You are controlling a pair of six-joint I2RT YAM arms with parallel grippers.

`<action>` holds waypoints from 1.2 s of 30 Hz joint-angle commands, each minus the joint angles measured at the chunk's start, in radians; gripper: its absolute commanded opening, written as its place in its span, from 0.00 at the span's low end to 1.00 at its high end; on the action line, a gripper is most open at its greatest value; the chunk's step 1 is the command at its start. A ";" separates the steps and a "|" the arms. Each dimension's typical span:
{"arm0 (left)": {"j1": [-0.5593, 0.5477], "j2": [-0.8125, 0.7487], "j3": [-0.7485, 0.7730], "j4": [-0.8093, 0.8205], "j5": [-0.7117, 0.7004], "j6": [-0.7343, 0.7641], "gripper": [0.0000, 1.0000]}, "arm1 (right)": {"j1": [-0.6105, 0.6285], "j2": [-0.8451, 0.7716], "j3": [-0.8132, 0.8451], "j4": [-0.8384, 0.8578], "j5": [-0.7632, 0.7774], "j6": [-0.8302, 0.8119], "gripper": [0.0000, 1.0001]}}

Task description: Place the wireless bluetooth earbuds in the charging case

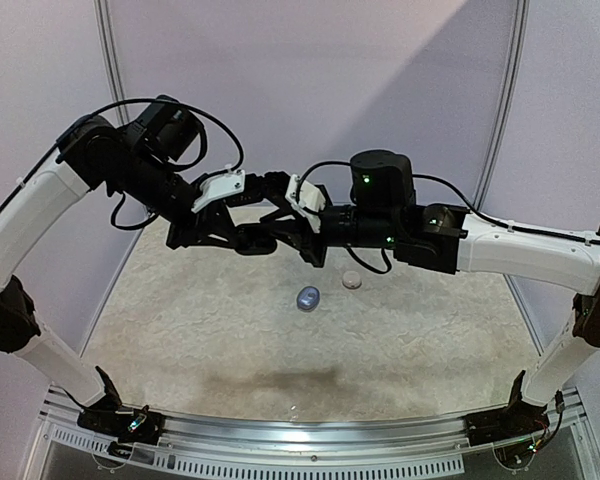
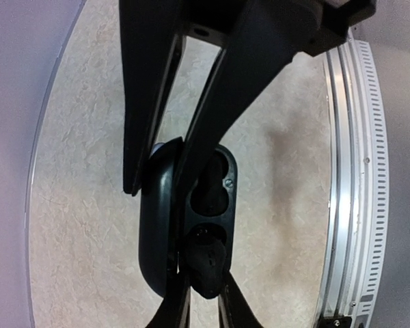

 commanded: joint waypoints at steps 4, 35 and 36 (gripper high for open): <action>-0.026 0.037 0.015 -0.046 -0.005 0.006 0.23 | 0.009 -0.026 0.005 0.074 -0.040 0.015 0.00; 0.152 -0.365 -0.319 0.393 0.323 -0.191 0.62 | -0.028 -0.070 -0.005 0.012 0.064 0.136 0.00; 0.164 -0.440 -0.437 0.541 0.336 -0.237 0.67 | -0.028 -0.076 -0.004 0.012 0.060 0.137 0.00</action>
